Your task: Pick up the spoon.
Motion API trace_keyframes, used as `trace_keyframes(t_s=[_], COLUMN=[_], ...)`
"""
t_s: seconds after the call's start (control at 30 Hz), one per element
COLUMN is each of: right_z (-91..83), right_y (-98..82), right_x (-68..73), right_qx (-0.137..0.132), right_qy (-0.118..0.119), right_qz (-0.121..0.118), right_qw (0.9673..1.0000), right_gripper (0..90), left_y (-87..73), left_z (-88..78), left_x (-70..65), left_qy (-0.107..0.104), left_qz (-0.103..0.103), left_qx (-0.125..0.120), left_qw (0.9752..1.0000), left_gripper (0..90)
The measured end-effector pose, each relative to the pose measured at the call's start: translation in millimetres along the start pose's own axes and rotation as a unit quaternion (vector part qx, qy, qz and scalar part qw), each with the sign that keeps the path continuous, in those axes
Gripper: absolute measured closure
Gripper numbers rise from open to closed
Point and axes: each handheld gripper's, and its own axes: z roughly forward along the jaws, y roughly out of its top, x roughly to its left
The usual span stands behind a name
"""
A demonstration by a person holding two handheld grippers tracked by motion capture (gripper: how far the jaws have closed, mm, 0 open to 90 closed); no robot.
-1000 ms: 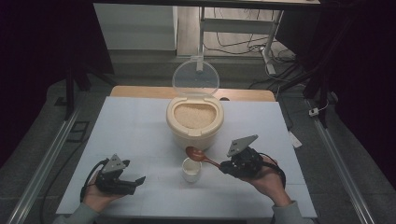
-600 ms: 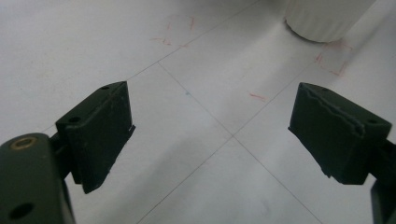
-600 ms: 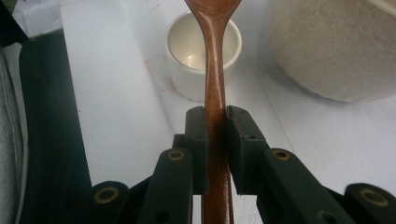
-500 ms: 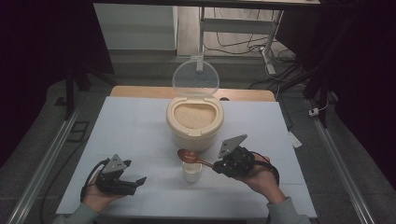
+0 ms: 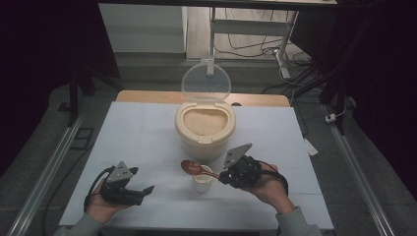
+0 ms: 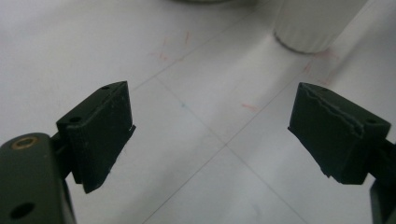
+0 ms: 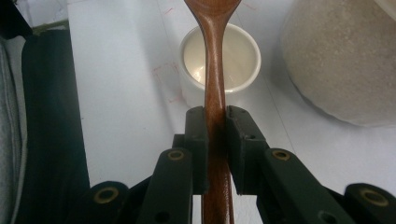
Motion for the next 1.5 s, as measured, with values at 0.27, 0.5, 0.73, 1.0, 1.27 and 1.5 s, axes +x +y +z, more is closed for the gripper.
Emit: trace_keyframes(t_s=[0.27,0.5,0.73,1.0,1.27,1.5], right_z=[3.2,7.8,11.3,13.9,16.2,16.4], right_y=[9.9,18.2,21.4,25.9,34.9,37.4], right_x=[2.2,3.9,5.4,8.5,13.1,16.1], right_qx=[0.007,0.006,0.005,0.005,0.001,0.006], right_qy=[0.003,0.005,0.010,0.012,0.013,0.009], right_qz=[-0.019,-0.030,-0.038,-0.048,-0.063,-0.079], right_qw=[0.9998,0.9995,0.9992,0.9987,0.9979,0.9968], right_gripper=[78.9,78.9,78.9,78.9,78.9,78.9], left_y=[34.5,68.6,98.5,125.6,138.7,138.0], left_z=[-15.0,-9.8,1.7,14.9,37.9,49.3], left_x=[-22.3,-39.4,-52.7,-64.4,-68.2,-72.1], left_qy=[-0.025,-0.047,-0.062,-0.081,-0.108,-0.117], left_qz=[0.053,0.094,0.130,0.172,0.211,0.241], left_qx=[-0.009,0.006,0.017,0.040,0.103,0.134], left_qw=[0.9982,0.9944,0.9894,0.9809,0.9659,0.9540], left_gripper=[13.7,14.3,16.1,21.2,37.2,50.7])
